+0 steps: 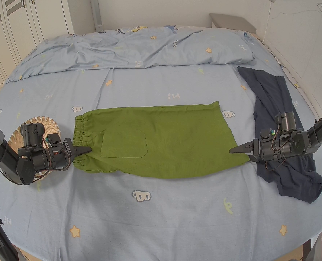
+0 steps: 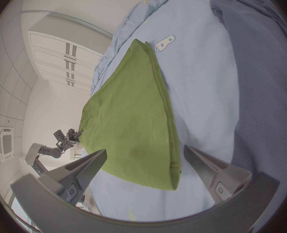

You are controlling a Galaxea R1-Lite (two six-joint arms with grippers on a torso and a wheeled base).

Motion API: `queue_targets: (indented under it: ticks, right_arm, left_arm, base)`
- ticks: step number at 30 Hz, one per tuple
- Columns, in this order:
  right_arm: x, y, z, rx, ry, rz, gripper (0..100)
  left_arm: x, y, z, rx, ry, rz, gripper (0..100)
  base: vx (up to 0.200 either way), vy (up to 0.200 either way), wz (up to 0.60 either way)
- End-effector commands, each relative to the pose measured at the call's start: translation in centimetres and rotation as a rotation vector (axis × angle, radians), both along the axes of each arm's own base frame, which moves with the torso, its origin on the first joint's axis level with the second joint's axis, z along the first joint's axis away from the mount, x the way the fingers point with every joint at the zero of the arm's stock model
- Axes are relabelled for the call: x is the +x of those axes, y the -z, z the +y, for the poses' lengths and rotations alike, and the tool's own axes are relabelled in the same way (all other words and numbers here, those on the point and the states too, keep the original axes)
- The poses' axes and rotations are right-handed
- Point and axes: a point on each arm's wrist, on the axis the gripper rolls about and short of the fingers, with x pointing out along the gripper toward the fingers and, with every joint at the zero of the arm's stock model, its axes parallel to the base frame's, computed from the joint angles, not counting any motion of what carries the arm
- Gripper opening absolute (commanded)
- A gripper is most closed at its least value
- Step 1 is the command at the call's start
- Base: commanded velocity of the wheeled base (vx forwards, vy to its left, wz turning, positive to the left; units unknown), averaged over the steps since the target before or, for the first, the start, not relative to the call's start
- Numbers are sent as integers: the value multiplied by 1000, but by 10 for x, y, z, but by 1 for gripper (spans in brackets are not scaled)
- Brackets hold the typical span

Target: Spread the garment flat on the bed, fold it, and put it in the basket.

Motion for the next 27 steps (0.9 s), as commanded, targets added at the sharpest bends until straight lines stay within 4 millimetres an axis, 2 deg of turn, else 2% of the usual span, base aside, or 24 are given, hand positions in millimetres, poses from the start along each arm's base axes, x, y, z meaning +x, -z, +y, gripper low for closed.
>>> queue_targets:
  ticks: [1,4,11,12,19,27]
  right_arm:
    - [5,15,-1,20,-12,43,100]
    - [8,22,-1,34,-19,61,100]
    - [11,21,0,79,-36,78,100]
    - [11,20,-1,99,-46,79,0]
    - [14,16,-15,169,-36,94,0]
    - [11,15,-20,171,-25,99,0]
  left_arm:
    - [0,0,0,0,-1,0,0]
    - [1,0,1,-1,-1,0,0]
    - [1,0,1,0,-3,-3,0]
    - [1,0,1,0,-3,-3,0]
    - [1,1,1,0,-3,0,0]
    - [2,0,3,-1,-7,-2,0]
  base:
    - [0,0,0]
    - [0,0,0]
    - [0,0,0]
    - [0,0,0]
    - [0,0,0]
    - [0,0,0]
